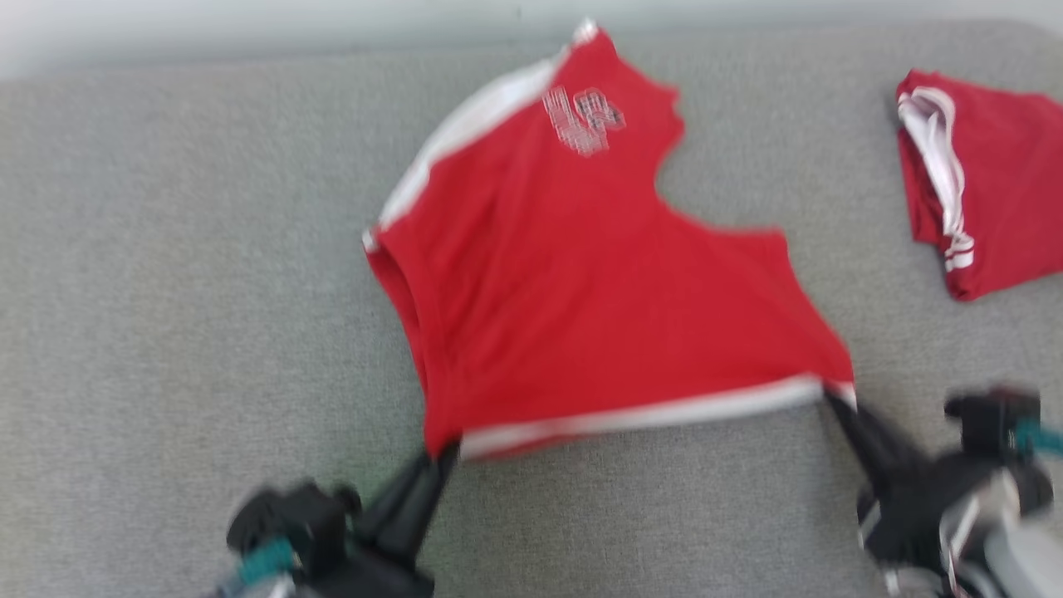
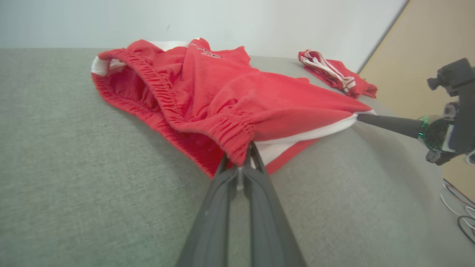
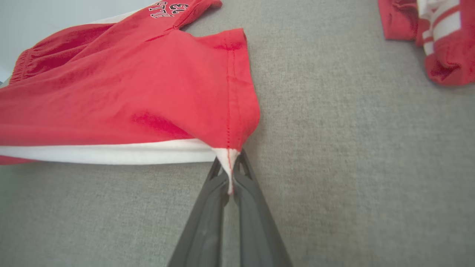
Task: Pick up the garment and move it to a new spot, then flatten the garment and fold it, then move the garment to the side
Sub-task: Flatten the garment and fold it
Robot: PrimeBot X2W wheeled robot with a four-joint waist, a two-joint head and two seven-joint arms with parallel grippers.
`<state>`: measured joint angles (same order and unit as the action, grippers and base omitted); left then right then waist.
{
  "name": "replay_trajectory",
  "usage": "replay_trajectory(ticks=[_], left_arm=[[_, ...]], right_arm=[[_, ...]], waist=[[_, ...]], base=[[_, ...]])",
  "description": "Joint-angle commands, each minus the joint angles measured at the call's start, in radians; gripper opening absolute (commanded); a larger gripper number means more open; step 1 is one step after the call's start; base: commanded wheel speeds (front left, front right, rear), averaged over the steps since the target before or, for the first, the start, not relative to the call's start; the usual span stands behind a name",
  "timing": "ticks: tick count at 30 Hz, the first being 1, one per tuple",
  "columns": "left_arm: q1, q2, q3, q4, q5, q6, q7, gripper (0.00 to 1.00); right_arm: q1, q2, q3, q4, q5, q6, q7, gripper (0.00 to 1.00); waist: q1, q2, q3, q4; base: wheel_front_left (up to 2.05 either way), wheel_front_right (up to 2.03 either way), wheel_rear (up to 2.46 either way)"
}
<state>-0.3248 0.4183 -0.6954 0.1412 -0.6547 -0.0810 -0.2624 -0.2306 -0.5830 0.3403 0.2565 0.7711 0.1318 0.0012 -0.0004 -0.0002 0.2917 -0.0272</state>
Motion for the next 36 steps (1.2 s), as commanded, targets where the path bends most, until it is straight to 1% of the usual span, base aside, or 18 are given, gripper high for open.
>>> replay_trajectory(ticks=[1, 4, 5, 6, 9, 12, 15, 17, 21, 27, 31, 33, 36], left_arm=[[0.047, 0.0, 0.0, 0.024, 0.04, -0.005, -0.003, 0.0], [0.114, -0.015, 0.043, 0.038, 0.068, -0.007, -0.003, 0.0], [0.114, -0.015, 0.043, 0.038, 0.068, -0.007, -0.003, 0.0], [0.137, -0.011, 0.059, 0.042, 0.086, -0.01, -0.003, 0.0], [0.198, -0.004, 0.073, 0.05, 0.135, -0.007, -0.003, 0.0], [0.247, -0.008, 0.116, 0.046, 0.152, -0.011, -0.003, 0.0], [0.286, -0.025, 0.127, 0.027, 0.168, -0.013, -0.003, 0.0], [0.295, -0.046, 0.121, 0.013, 0.179, -0.021, -0.003, 0.0], [0.298, -0.077, 0.108, -0.006, 0.206, -0.032, -0.003, 0.0], [0.253, -0.111, 0.141, -0.04, 0.243, -0.041, -0.003, 0.0], [0.193, -0.132, 0.14, -0.04, 0.266, -0.048, -0.003, 0.0], [0.151, -0.153, 0.147, -0.033, 0.255, -0.049, -0.003, 0.0], [0.085, -0.169, 0.138, -0.003, 0.235, -0.049, -0.003, 0.0]], right_arm=[[0.077, 0.019, -0.033, -0.021, -0.01, -0.003, 0.018, 0.0], [0.195, 0.048, -0.099, -0.087, -0.036, -0.003, 0.059, 0.0], [0.195, 0.048, -0.099, -0.087, -0.036, -0.003, 0.059, 0.0], [0.236, 0.061, -0.119, -0.115, -0.045, -0.003, 0.078, 0.0], [0.357, 0.109, -0.192, -0.201, -0.062, -0.003, 0.138, 0.0], [0.455, 0.161, -0.265, -0.294, -0.077, -0.003, 0.205, 0.0], [0.505, 0.209, -0.323, -0.364, -0.101, -0.003, 0.256, 0.0], [0.507, 0.238, -0.355, -0.396, -0.108, -0.003, 0.281, 0.0], [0.462, 0.231, -0.398, -0.425, -0.135, -0.003, 0.335, 0.0], [0.328, 0.181, -0.416, -0.419, -0.165, -0.003, 0.403, 0.0], [0.201, 0.143, -0.399, -0.363, -0.165, -0.003, 0.462, 0.0], [0.125, 0.12, -0.378, -0.326, -0.17, -0.003, 0.488, 0.0], [-0.002, 0.103, -0.334, -0.251, -0.165, -0.003, 0.518, 0.0]], waist=[[0.0004, 0.0002, -0.06, 0.009], [0.0004, 0.0002, -0.092, 0.008], [0.0004, 0.0002, -0.092, 0.008], [0.0004, 0.0002, -0.101, 0.008], [0.0004, 0.0002, -0.125, 0.013], [0.0004, 0.0002, -0.141, 0.013], [0.0004, 0.0002, -0.155, 0.014], [0.0004, 0.0002, -0.16, 0.016], [0.0004, 0.0002, -0.158, 0.029], [0.0004, 0.0002, -0.144, 0.07], [0.0004, 0.0002, -0.125, 0.105], [0.0004, 0.0002, -0.111, 0.122], [0.0004, 0.0002, -0.086, 0.14]], base=[[0.0, 0.0, 0.0], [0.0, 0.0, 0.0], [0.0, 0.0, 0.0], [0.0, 0.0, 0.0], [0.0, 0.0, 0.0], [0.0, 0.0, 0.0], [0.0, 0.0, 0.0], [0.0, 0.0, 0.0], [0.0, 0.0, 0.0], [0.0, 0.0, 0.0], [0.0, 0.0, 0.0], [0.0, 0.0, 0.0], [0.0, 0.0, 0.0]])
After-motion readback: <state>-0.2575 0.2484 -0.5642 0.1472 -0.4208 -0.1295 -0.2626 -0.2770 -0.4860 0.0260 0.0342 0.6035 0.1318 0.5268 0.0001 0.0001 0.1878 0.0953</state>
